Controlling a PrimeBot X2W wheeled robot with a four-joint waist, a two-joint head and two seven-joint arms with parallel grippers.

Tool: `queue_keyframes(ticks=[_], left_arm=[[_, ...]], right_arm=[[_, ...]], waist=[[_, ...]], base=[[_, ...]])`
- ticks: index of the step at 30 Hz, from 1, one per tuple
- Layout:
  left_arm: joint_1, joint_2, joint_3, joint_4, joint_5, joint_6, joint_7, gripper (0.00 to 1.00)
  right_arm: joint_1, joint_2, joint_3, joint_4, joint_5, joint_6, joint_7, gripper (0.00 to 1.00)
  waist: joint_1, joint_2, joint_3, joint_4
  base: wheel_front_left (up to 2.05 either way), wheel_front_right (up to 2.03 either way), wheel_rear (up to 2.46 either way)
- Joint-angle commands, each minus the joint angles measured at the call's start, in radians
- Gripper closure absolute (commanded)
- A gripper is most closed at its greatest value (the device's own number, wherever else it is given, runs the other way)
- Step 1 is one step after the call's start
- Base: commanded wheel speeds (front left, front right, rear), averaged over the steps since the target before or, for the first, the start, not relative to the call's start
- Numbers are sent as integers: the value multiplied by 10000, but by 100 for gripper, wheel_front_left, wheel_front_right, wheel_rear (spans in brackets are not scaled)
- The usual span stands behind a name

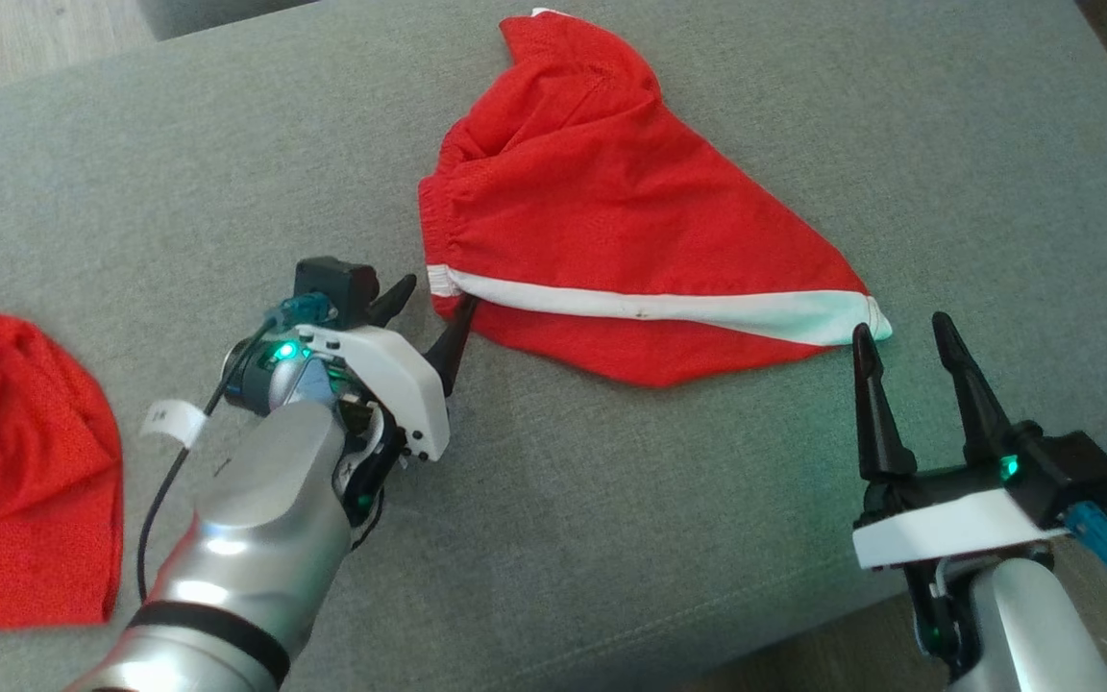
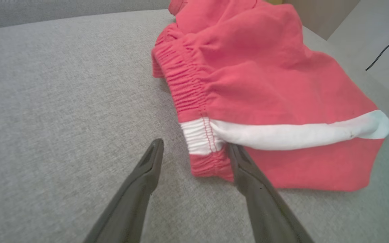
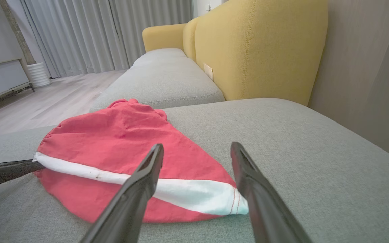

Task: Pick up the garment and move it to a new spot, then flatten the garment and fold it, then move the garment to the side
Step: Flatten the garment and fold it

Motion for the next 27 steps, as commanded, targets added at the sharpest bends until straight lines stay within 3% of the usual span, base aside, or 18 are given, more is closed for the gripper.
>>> queue_keyframes(ticks=[1,8,11,12,20,27], left_arm=[[-508,164,158,-184,-90,1,-183,0],[-701,236,-229,-29,-534,1,-396,3],[-758,258,-410,0,-694,1,-479,92],[-768,269,-479,-3,-741,1,-518,100],[-803,441,-905,-120,-889,0,-925,100],[-457,517,-991,-529,-779,37,-1170,100]], right_arm=[[-255,-41,224,-302,68,-9,-137,0],[-274,-41,267,-258,93,-9,-137,0],[-264,-41,267,-230,98,-9,-137,0],[-261,-41,268,-217,94,-9,-137,0],[-198,-41,24,70,-62,-9,-137,0],[-165,-41,-857,996,-384,-9,12,0]], waist=[[0,0,4,0],[0,0,-9,-14],[0,0,-32,-14],[0,0,-41,-10],[0,0,-250,136],[0,0,-629,514]], base=[[0,0,0],[0,0,0],[0,0,0],[0,0,0],[0,0,0],[0,0,0]])
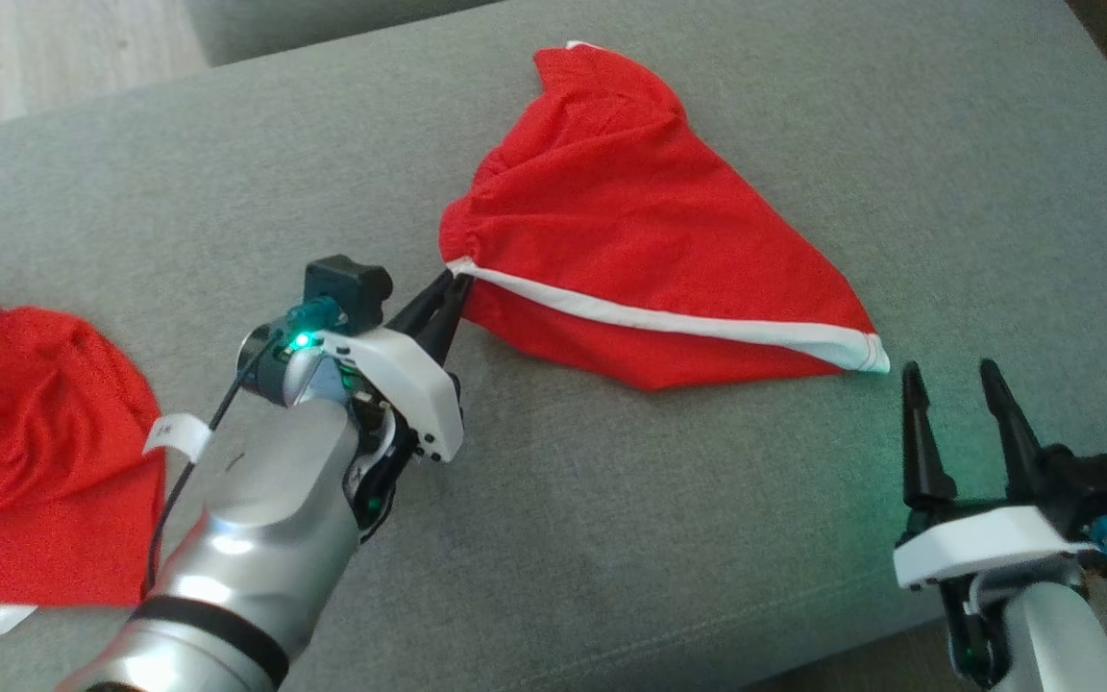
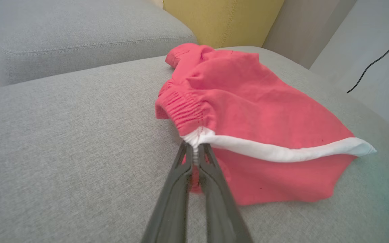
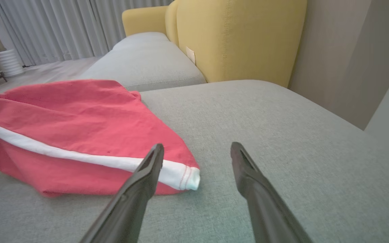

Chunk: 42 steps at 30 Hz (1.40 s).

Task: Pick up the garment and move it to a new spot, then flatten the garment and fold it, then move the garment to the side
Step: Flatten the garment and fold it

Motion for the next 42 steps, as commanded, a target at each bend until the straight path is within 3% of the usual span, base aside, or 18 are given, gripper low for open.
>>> queue_keyframes(ticks=[1,19,30,41,42], left_arm=[[-135,256,217,-428,119,55,-137,100],[869,721,-423,-1917,692,612,-59,100],[1001,908,-479,-2464,618,832,165,100],[938,1046,-530,-2785,575,944,337,100],[933,1060,-538,-2816,562,961,348,100]], right_arm=[[-204,-47,-87,56,-117,-9,47,0],[-1606,-47,-650,2655,248,-9,291,0],[-2447,-47,-34,4147,998,-9,299,0],[-3195,-47,200,5273,1025,-9,73,0],[-3288,-47,235,5446,1030,-9,31,52]], waist=[[0,0,-177,197],[0,0,-42,554],[0,0,14,582],[0,0,168,736],[0,0,165,744]], base=[[0,0,0],[0,0,0],[0,0,0],[0,0,0],[0,0,0]])
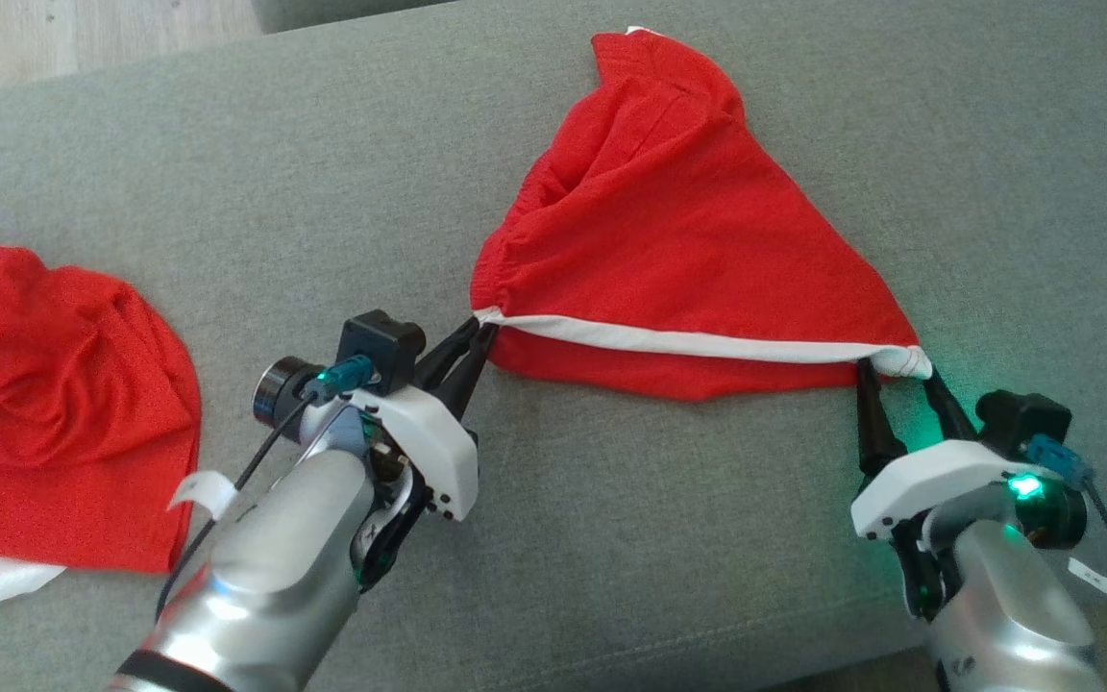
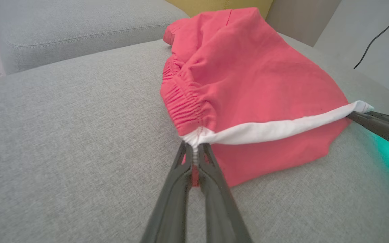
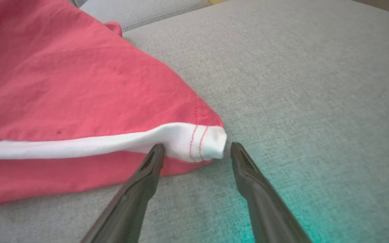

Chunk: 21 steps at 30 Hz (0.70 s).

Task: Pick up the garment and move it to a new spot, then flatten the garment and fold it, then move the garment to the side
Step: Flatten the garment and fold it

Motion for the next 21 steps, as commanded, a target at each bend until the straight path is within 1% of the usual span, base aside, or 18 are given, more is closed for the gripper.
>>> queue_keyframes(ticks=[1,6,10,16,21], left_arm=[[-343,265,251,-301,-44,85,-22,100],[-303,318,250,-304,-92,123,-12,100],[-256,414,321,-330,-162,203,-47,100],[-455,643,482,-580,-219,253,-109,100],[-1056,881,658,-1105,-202,236,-39,100]], right_arm=[[-362,-39,329,-141,41,-7,-162,100],[-425,-39,403,-221,-51,-7,-257,100],[-320,-39,333,-758,-414,-7,-302,100],[-158,-39,366,-2545,-1010,-7,-312,100],[-589,-122,614,-4162,-1725,-7,-144,100]], waist=[[0,0,-14,-1],[0,0,-128,-31],[0,0,-348,-71],[0,0,-818,-109],[0,0,-1211,-146]], base=[[0,0,0],[0,0,0],[0,0,0],[0,0,0],[0,0,0]])
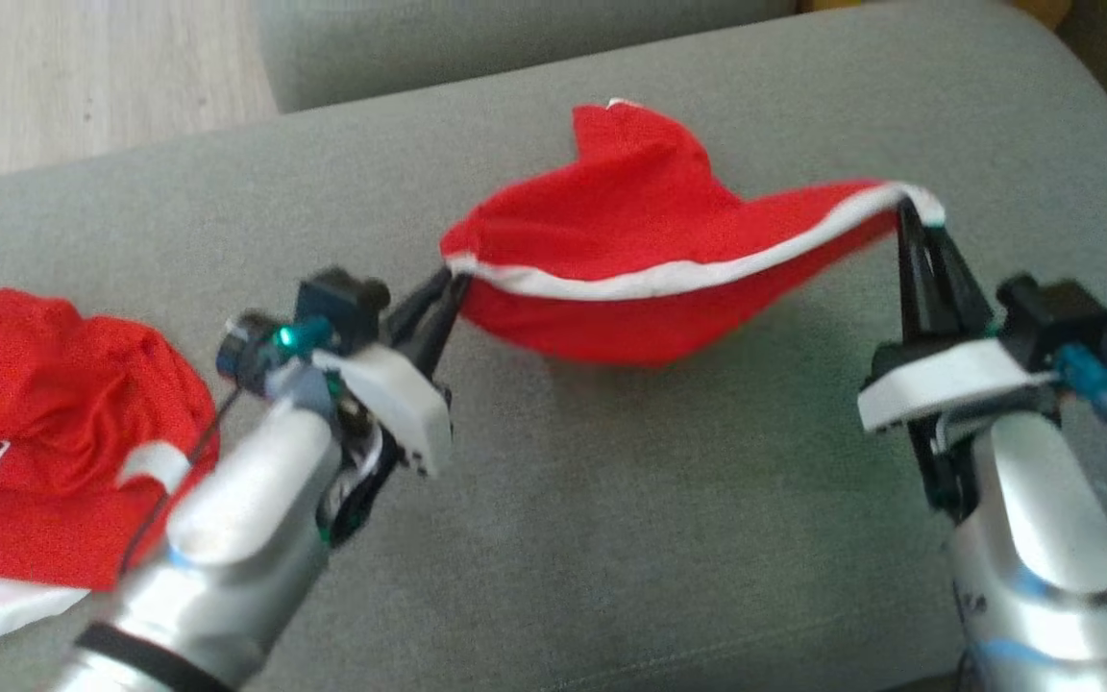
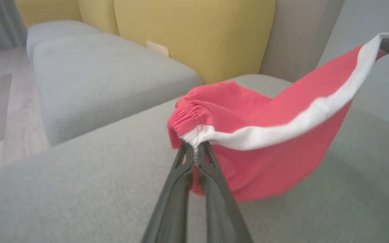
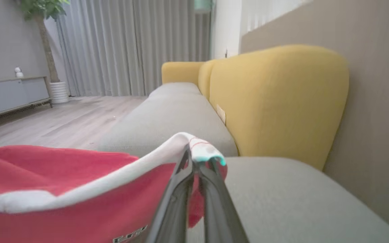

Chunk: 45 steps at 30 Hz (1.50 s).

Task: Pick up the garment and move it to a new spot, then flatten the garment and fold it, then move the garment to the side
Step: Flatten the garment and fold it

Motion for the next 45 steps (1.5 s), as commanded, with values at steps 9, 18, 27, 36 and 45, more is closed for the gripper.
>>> queue_keyframes(ticks=[9,18,27,36,45], left_arm=[[-2685,655,1288,-1585,-4,302,-6,100],[-2863,1049,1848,-2890,-288,773,258,100],[-1911,1803,1671,-4691,-592,1036,1527,100],[-3187,2012,1825,-4279,-888,578,2423,100],[-7927,1377,2337,162,-236,-314,1253,100]], right_arm=[[-2564,-1475,1485,-2690,-239,-7,1450,100],[-2382,-1904,1413,-4297,-41,-7,2596,100],[-914,-1723,1029,-6118,171,-7,3971,100],[-2624,-1919,1476,-5356,348,-7,4288,100],[-8661,-1385,1289,281,-256,-7,1773,100]], waist=[[0,0,-884,-7],[0,0,-1395,266],[0,0,-1163,485],[0,0,778,347],[0,0,3109,302]], base=[[0,0,0],[0,0,0],[0,0,0],[0,0,0],[0,0,0]])
